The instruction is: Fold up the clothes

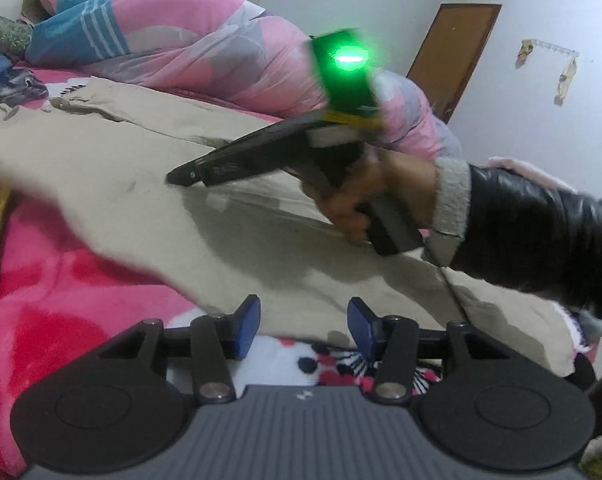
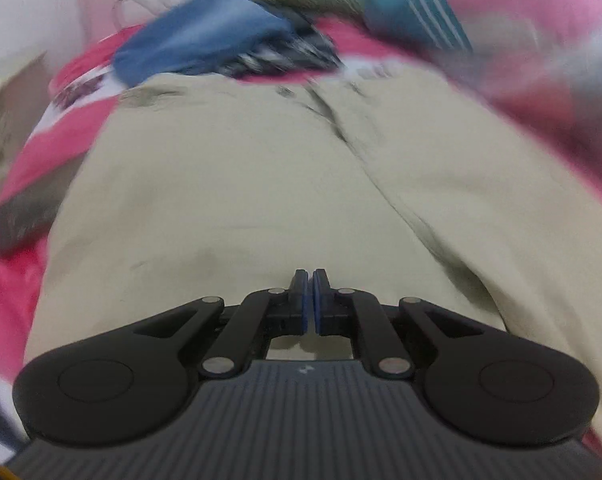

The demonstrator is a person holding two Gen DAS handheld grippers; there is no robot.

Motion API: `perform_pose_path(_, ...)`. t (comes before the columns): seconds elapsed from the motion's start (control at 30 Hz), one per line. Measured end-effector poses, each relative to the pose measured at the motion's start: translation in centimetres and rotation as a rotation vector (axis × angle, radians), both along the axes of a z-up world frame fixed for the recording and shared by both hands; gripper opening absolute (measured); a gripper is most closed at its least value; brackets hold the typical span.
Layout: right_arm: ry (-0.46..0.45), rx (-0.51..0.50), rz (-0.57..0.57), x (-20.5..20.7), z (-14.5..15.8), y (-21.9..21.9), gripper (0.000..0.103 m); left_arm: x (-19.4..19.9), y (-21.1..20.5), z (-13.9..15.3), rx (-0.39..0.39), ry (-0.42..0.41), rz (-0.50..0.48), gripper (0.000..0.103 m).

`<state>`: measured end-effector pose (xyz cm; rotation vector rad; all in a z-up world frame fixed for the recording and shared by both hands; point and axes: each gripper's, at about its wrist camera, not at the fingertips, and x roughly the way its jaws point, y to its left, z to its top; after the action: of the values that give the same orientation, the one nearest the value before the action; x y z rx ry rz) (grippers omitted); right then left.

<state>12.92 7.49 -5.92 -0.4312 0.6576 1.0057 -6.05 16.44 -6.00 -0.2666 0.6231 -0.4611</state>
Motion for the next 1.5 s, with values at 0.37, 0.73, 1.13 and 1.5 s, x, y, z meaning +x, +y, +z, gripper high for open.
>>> perform_pose_path(0.37, 0.037, -0.004, -0.018, -4.7, 0.9, -6.7, 0.005, -0.3, 1.0, 0.6, -0.036, 0.011, 0.062, 0.050)
perform_pose_path(0.73, 0.110, 0.068, -0.007, -14.1, 0.7, -13.4, 0.007, 0.6, 0.2, 0.6, 0.081, 0.061, 0.220, 0.048)
perform_pose_path(1.13, 0.121, 0.172, -0.425, -20.8, 0.3, -29.1, 0.008, 0.6, -1.0, 0.6, 0.137, 0.080, 0.261, 0.049)
perform_pose_path(1.5, 0.080, 0.349, -0.738, -24.3, 0.9, -40.3, 0.008, 0.7, -2.9, 0.8, 0.218, 0.106, 0.318, 0.053)
